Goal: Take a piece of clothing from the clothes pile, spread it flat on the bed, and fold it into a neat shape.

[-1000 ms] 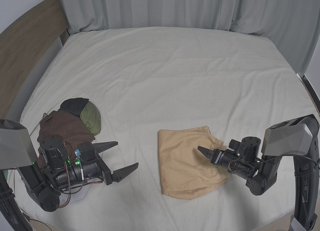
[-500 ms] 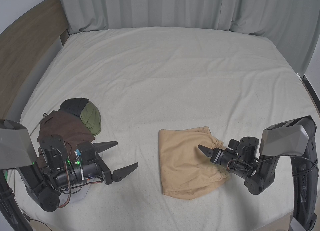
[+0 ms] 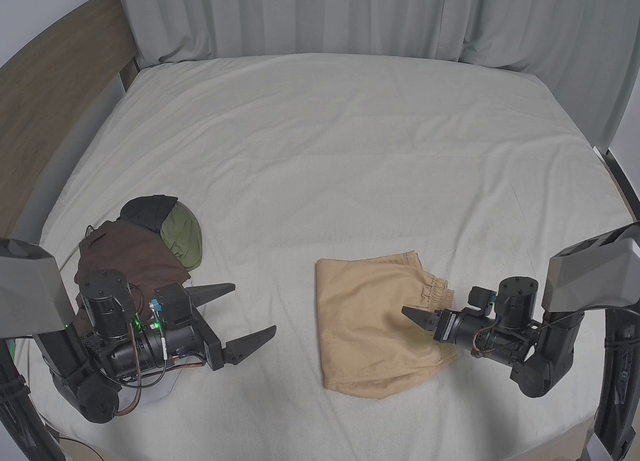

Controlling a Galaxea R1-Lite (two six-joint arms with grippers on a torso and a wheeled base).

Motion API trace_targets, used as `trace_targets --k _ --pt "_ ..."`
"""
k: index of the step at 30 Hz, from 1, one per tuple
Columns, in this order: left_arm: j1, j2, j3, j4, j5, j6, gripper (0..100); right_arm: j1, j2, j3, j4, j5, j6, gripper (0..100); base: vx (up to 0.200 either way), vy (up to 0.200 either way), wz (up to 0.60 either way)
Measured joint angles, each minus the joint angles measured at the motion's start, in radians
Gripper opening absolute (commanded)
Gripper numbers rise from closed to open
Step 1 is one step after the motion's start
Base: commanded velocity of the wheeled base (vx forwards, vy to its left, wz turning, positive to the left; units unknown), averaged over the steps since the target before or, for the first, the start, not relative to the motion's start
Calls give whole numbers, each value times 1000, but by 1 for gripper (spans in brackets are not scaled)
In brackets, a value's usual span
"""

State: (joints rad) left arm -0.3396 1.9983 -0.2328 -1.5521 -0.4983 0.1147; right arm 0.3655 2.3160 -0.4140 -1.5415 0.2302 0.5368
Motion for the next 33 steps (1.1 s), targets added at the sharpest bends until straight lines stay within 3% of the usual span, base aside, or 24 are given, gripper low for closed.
trace_targets --k 10,33 --pt "-1 2 1 0 0 0 100 -26 -55 120 0 32 -99 100 0 0 0" --pt "-1 2 3 1 0 0 100 -84 106 121 -6 34 -132 100 0 0 0"
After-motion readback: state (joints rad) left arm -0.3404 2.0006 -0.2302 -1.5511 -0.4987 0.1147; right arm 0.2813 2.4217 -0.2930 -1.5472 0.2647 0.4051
